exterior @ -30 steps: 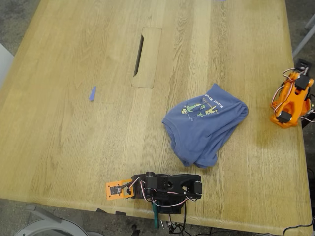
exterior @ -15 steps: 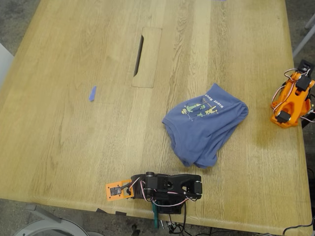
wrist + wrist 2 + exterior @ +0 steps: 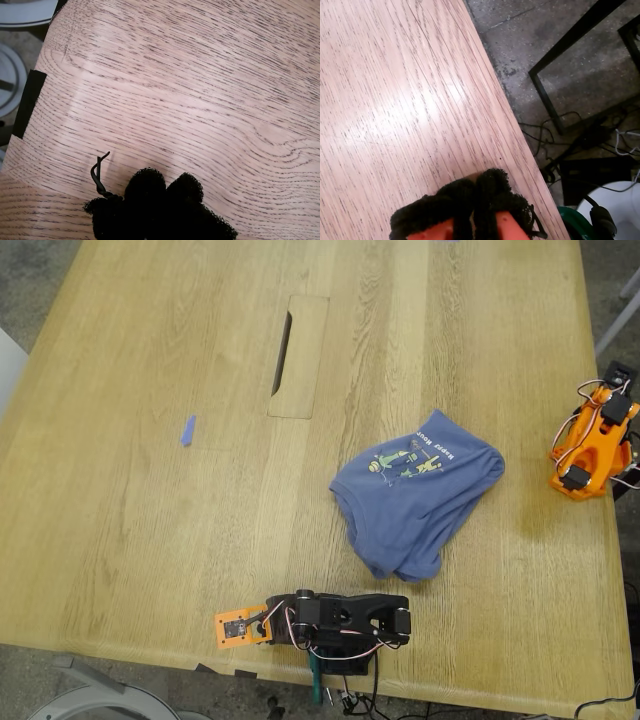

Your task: Fold a T-shirt

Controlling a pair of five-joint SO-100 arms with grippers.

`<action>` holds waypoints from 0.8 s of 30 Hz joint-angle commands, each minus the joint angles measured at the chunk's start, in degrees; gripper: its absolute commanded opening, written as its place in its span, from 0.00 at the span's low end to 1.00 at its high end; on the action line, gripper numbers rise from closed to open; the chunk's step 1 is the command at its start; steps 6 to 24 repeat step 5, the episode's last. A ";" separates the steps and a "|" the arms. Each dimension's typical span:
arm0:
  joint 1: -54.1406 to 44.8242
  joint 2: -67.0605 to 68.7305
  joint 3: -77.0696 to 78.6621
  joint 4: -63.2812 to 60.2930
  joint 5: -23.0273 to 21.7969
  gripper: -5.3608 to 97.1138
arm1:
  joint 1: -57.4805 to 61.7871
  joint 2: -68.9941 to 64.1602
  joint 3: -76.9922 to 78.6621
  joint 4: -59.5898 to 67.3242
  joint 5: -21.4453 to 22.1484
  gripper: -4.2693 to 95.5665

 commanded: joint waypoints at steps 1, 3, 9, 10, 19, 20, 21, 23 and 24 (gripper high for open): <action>0.26 6.15 -0.70 0.44 -0.79 0.05 | 3.34 0.44 3.87 0.26 -0.18 0.11; 0.26 6.15 -0.70 0.44 -0.79 0.05 | 3.34 0.44 3.87 0.26 -0.18 0.11; 0.35 6.15 -0.70 0.44 -0.88 0.05 | 3.34 0.44 3.87 0.26 -0.09 0.11; 0.35 6.15 -0.70 0.44 -0.88 0.05 | 3.34 0.44 3.87 0.26 -0.09 0.11; 0.35 6.15 -0.70 0.44 -0.88 0.05 | 3.34 0.44 3.87 0.26 -0.09 0.11; 0.35 6.15 -0.70 0.44 -0.88 0.05 | 3.34 0.44 3.87 0.26 -0.09 0.11; 0.35 6.15 -0.70 0.44 -0.88 0.05 | 3.34 0.44 3.87 0.26 -0.09 0.11; 0.35 6.15 -0.70 0.44 -0.88 0.05 | 3.34 0.44 3.87 0.26 -0.09 0.11; 0.35 6.15 -0.70 0.44 -0.88 0.05 | 3.34 0.44 3.87 0.26 -0.09 0.11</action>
